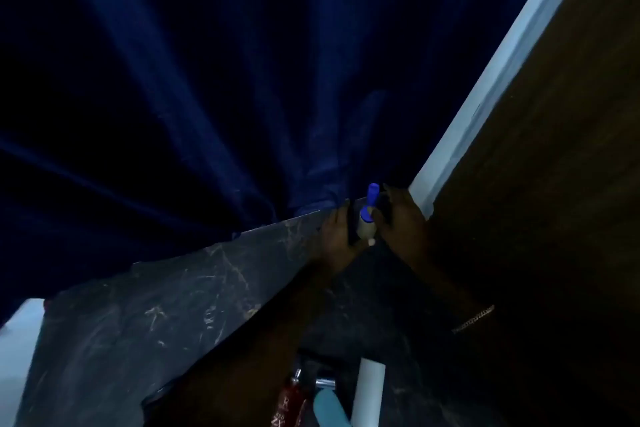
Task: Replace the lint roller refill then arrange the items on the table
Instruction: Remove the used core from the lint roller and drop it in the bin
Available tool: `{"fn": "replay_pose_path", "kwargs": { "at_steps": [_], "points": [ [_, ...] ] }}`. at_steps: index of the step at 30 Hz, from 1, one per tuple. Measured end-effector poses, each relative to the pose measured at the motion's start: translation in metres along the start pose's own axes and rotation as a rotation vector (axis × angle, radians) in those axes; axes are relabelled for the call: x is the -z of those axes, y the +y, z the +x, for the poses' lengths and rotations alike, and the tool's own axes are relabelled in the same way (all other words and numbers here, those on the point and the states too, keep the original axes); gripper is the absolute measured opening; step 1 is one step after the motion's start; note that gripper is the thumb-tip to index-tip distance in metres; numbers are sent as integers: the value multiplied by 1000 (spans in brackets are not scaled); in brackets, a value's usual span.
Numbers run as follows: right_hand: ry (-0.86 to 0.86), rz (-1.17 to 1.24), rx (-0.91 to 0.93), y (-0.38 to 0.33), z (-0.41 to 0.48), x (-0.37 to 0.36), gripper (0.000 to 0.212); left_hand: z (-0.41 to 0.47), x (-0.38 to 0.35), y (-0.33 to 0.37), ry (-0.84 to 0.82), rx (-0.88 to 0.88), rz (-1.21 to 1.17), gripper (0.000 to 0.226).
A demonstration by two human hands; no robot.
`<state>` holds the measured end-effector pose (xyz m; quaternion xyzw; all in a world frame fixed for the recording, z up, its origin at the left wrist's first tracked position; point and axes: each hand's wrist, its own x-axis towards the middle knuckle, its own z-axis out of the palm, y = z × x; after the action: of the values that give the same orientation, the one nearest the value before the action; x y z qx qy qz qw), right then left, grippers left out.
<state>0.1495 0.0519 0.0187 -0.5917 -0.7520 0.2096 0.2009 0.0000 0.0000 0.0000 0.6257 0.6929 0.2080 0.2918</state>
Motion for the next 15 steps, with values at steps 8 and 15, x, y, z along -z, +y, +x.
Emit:
{"fn": "replay_pose_path", "kwargs": {
  "at_steps": [8,15],
  "points": [
    [22,14,-8,5,11,-13,57,37,-25,7,-58,125,-266,53],
    [8,221,-85,1,-8,-1,31,24,-22,2,-21,88,-334,55]
  ]
}}
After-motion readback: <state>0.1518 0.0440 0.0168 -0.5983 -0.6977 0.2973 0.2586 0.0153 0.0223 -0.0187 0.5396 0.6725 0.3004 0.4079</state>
